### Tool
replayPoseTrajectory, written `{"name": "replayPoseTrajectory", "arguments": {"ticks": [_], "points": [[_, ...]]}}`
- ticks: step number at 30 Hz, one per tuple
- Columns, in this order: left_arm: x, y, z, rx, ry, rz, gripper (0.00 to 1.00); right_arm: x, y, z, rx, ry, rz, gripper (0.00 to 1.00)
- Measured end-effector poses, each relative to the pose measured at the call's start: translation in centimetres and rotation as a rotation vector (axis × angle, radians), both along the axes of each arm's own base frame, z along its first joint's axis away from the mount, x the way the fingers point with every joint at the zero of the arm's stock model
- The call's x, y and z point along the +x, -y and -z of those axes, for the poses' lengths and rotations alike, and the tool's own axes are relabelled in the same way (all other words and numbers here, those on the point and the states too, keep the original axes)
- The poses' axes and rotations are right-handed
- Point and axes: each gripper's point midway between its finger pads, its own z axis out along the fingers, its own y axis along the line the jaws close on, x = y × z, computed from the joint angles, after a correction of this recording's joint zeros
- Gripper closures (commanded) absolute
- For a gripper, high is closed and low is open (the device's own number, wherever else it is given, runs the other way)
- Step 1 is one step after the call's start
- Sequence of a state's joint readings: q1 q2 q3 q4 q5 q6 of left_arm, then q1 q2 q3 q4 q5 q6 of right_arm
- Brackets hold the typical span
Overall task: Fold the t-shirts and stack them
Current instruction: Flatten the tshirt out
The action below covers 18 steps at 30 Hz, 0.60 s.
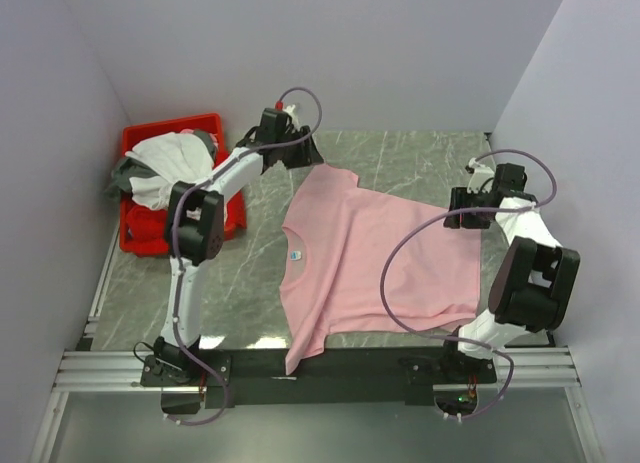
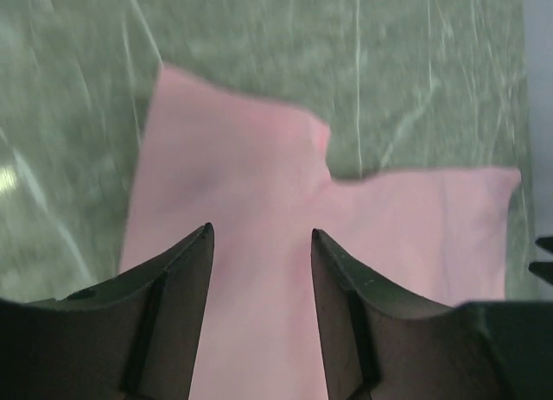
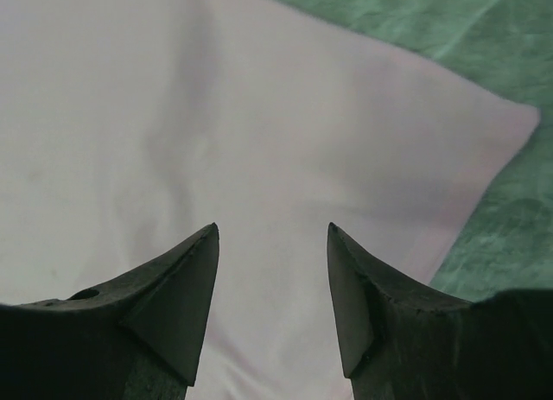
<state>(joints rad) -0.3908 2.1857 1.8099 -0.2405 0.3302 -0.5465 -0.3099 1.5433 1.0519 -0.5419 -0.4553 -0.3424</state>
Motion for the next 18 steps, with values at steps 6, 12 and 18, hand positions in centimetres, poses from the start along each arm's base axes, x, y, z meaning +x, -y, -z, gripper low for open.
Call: {"name": "replayPoseTrajectory", "arguments": {"ticks": [6,12,18], "points": [[6.4,0.9,1.5,-0.011,0.05,0.021,0.46,3.0,2.4,1.6,0.014,-0.039,0.177,0.41],[7.7,0.5,5.7,-0.02,0.007,0.047,0.44,3.8,3.0,1.8,0.019,-0.037,0.208,0.41],[8.4,0.2,8.1,-0.001,0.0,0.038,0.4,3.6,3.4,1.8,0.037,-0.036,0.219,0.41]]}}
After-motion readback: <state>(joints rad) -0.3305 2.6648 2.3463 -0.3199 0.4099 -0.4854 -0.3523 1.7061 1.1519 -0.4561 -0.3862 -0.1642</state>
